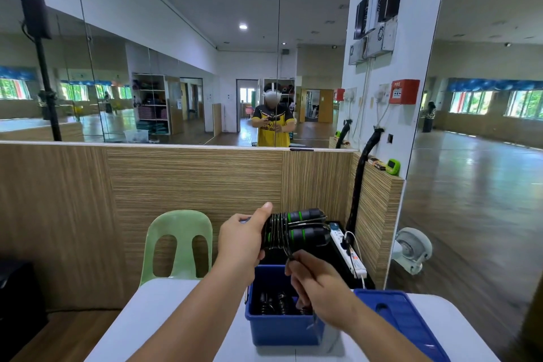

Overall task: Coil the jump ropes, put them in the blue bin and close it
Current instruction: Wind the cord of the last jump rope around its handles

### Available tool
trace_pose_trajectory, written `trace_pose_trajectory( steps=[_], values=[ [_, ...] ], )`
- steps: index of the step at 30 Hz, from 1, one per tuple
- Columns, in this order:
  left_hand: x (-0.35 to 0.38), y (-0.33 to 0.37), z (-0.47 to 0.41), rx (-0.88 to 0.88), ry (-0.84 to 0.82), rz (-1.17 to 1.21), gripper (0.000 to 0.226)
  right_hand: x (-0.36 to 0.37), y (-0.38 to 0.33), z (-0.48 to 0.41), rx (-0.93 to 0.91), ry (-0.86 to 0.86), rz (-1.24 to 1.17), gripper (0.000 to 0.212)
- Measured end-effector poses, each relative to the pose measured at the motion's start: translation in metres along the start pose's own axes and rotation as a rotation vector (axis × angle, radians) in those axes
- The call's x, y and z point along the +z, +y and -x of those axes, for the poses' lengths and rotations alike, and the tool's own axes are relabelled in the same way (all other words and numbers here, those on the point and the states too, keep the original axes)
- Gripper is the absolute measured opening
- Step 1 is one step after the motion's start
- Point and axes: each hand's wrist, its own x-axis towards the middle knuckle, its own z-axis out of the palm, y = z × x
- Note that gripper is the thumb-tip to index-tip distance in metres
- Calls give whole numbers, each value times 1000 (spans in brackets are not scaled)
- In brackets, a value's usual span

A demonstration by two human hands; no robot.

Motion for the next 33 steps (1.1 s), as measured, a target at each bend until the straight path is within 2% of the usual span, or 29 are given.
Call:
trace_pose_trajectory(
  steps=[5,8,12,15,19,21,23,26,29,33],
  values=[
    [-10,1,-2,-9,-91,-18,45,-46,-13,-26,-92,-122,616,27],
    [-13,2,2,21,-165,-91,45,-72,-34,-42,-50,-177,788,16],
    [-19,0,0,114,-181,-184,44,-91,-72,-61,-224,-293,1232,11],
    [-21,-4,-5,204,-139,-309,46,-99,-103,-69,-254,-378,1342,23],
    [-17,-8,-4,329,-72,-523,44,-94,-128,-74,-221,-409,1440,26],
    [-17,-11,-2,366,-24,-616,41,-94,-136,-71,-192,-374,1426,27],
    [-19,-17,-3,367,36,-657,40,-93,-142,-65,-157,-328,1314,34],
    [-20,-24,-7,321,110,-561,40,-75,-140,-48,-90,-283,1066,40],
    [-15,-25,-8,300,181,-483,39,-52,-126,-29,-118,-158,817,46],
    [-11,-23,-7,275,228,-377,38,-28,-92,-5,-73,-27,396,35]
  ],
)
